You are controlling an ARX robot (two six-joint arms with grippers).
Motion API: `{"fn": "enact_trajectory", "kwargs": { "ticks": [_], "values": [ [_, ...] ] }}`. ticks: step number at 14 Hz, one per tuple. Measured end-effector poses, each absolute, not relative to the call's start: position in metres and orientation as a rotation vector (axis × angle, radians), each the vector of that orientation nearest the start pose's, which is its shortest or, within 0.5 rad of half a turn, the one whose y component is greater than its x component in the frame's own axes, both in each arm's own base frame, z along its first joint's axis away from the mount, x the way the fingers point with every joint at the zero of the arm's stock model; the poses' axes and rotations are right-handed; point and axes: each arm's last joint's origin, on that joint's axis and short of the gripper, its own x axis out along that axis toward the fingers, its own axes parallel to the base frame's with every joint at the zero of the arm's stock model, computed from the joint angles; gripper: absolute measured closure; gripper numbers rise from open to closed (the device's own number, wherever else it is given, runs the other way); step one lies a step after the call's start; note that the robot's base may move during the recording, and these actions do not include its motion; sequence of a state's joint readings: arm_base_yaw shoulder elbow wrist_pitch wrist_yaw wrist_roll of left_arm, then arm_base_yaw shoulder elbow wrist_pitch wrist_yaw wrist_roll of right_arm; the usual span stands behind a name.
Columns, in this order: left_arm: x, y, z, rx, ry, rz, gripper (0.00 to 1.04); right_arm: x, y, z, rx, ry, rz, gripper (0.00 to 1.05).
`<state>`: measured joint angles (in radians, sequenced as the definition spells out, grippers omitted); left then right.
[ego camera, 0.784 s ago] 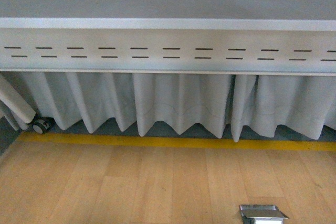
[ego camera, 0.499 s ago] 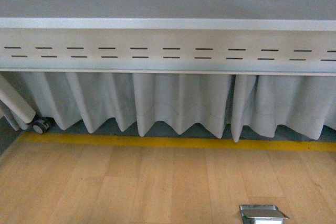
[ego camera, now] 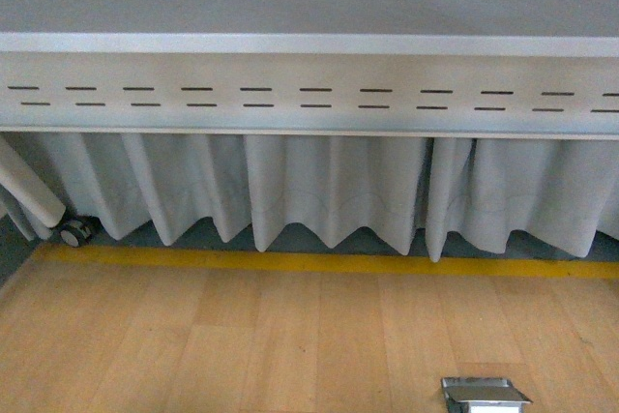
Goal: Open oven
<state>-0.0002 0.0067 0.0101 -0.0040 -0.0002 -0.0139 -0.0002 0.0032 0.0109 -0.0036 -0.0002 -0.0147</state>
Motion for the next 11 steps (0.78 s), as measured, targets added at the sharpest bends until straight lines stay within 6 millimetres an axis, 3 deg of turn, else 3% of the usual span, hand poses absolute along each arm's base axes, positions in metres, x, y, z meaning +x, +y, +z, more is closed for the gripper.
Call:
{"fn": "enact_trajectory", "kwargs": {
  "ticks": [11],
  "values": [
    [0.0975, 0.0, 0.166, -0.014, 0.001, 0.0, 0.07, 0.0972, 0.0, 0.1666, -0.015, -0.004, 0.0, 0.06]
  ]
}}
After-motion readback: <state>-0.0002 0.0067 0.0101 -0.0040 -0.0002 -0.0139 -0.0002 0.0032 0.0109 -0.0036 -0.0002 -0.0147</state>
